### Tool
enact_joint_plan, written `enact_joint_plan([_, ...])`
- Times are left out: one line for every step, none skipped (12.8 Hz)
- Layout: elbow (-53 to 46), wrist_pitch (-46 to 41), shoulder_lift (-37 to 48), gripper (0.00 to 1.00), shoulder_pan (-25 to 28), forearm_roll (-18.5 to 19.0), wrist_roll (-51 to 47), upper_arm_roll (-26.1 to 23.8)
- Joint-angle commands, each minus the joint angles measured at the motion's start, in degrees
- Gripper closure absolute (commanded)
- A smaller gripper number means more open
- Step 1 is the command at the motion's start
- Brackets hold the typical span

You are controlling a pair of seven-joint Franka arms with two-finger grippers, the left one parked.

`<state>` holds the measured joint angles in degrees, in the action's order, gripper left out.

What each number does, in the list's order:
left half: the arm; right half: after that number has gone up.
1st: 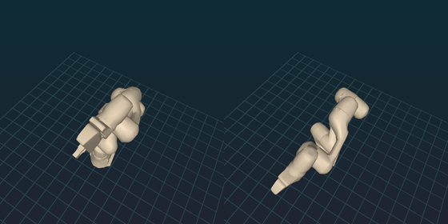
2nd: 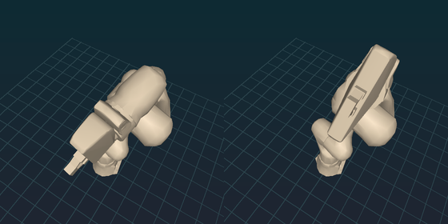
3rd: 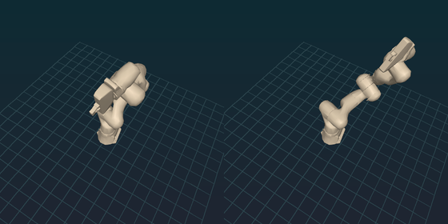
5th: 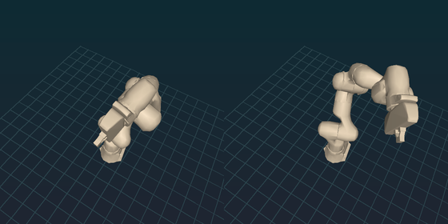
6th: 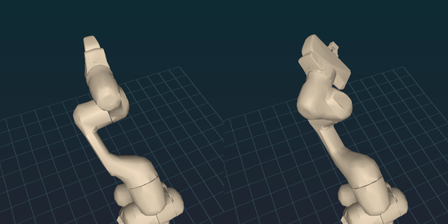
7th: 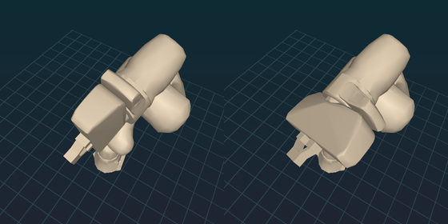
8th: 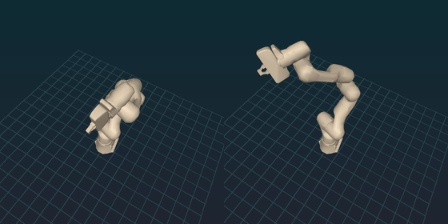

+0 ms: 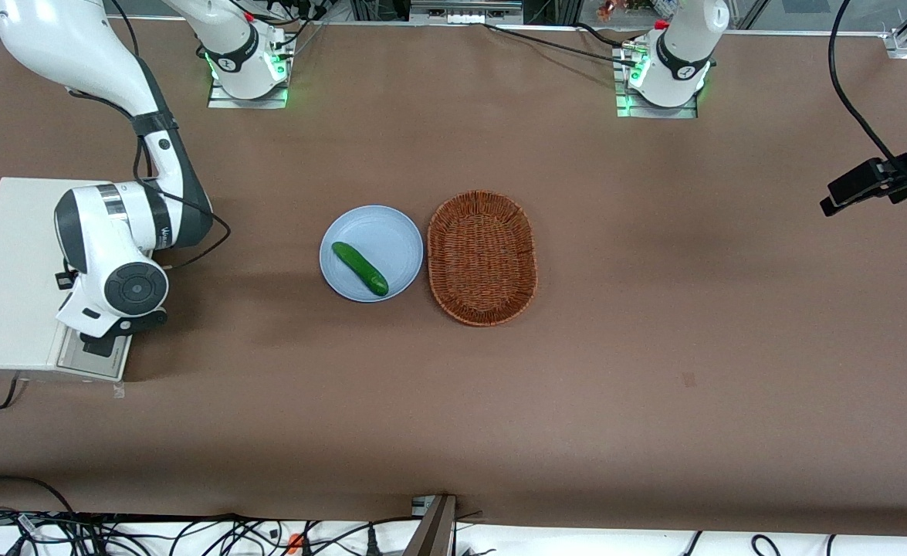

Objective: Open oven door with right arm only
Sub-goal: 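Hook the right gripper onto the silver door handle, then pull the handle with the right gripper, swinging the glass door down open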

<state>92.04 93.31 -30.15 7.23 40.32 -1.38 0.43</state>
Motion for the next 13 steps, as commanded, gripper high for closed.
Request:
enact_joint_plan([-0.7, 0.2, -1.1, 1.00, 0.2, -1.6, -1.6, -0.3])
enact_joint_plan([-0.8, 0.5, -1.2, 1.00, 0.2, -1.7, -1.7, -0.4])
enact_joint_plan([-0.8, 0.5, -1.6, 1.00, 0.4, -2.2, -1.8, -0.5])
enact_joint_plan([-1.4, 0.6, -1.9, 1.00, 0.5, -4.0, -1.8, -0.5])
enact_joint_plan([-1.8, 0.7, -2.4, 1.00, 0.6, -4.8, -1.7, -0.5])
enact_joint_plan([-1.9, 1.5, -2.7, 1.00, 0.7, -5.0, -1.8, -0.5])
enact_joint_plan([-1.9, 2.0, -3.0, 1.00, 0.6, -5.1, -1.9, -0.5])
enact_joint_plan([-1.9, 2.9, -3.3, 1.00, 0.6, -6.1, -2.1, -0.5])
enact_joint_plan([-1.9, 3.6, -3.8, 1.00, 0.6, -6.8, -2.2, -0.5])
enact_joint_plan([-1.9, 4.2, -4.3, 1.00, 0.6, -7.0, -2.2, -0.5])
enact_joint_plan([-1.9, 5.2, -4.9, 1.00, 0.6, -7.0, -3.0, -0.5])
enact_joint_plan([-2.0, 6.1, -5.4, 1.00, 0.6, -7.1, -4.0, -0.5])
enact_joint_plan([-2.0, 6.7, -5.9, 1.00, 0.6, -7.1, -4.1, -0.5])
